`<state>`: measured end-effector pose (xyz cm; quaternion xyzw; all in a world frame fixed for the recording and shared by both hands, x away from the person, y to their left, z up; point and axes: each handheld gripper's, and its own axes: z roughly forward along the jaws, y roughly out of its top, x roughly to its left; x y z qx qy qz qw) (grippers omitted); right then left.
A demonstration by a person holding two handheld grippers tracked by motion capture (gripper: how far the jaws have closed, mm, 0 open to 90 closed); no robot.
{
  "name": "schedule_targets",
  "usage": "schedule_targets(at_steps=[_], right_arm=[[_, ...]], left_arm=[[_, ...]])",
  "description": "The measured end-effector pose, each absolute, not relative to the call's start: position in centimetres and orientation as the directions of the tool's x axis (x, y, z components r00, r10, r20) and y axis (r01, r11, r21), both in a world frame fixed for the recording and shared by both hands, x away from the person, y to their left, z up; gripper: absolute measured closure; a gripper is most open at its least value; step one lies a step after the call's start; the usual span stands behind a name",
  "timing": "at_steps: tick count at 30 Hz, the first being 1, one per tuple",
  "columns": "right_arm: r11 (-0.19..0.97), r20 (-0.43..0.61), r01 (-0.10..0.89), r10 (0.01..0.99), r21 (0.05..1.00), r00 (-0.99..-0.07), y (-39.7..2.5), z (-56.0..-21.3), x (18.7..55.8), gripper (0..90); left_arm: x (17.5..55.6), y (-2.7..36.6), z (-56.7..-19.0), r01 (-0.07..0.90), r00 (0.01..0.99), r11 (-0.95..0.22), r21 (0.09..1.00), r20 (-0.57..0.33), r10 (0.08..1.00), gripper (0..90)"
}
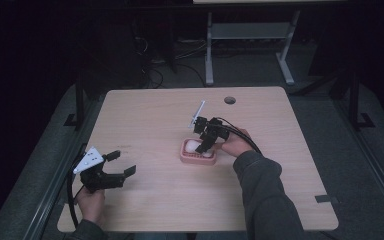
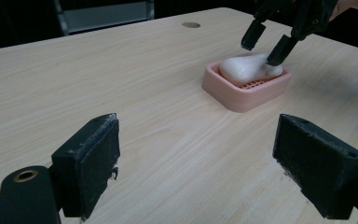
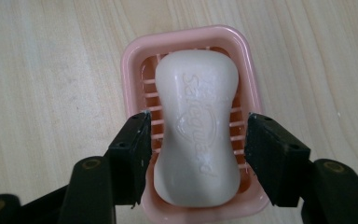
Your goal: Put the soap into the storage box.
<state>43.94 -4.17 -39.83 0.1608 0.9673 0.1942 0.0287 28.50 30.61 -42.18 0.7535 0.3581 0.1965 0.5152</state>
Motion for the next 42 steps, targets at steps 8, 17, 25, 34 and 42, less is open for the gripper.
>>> schedule_targets(at_steps=[8, 17, 25, 34, 42], right_arm=[[0.847, 0.017, 0.313, 0.339, 0.429, -0.941, -5.4, -39.1, 43.5, 39.4], [0.828, 0.011, 0.319, 0.354, 0.461, -0.935, -6.7, -38.2, 42.9, 37.2], [0.816, 0.013, 0.324, 0.362, 0.478, -0.932, -7.8, -37.5, 42.2, 36.5], [0.804, 0.016, 0.336, 0.378, 0.490, -0.926, -9.0, -37.2, 41.6, 35.2], [0.799, 0.020, 0.354, 0.394, 0.486, -0.919, -9.7, -37.5, 41.1, 32.9]], left_arm=[[28.5, 30.6, -42.2, 0.337, 0.666, -0.217, 0.916, -0.069, 0.743, 14.1], [28.5, 30.6, -42.2, 0.337, 0.666, -0.218, 0.916, -0.068, 0.743, 14.1], [28.4, 30.6, -42.2, 0.336, 0.666, -0.221, 0.916, -0.065, 0.743, 14.1], [28.4, 30.6, -42.2, 0.335, 0.667, -0.225, 0.915, -0.062, 0.742, 14.1], [28.4, 30.6, -42.2, 0.336, 0.665, -0.219, 0.916, -0.066, 0.744, 14.1]])
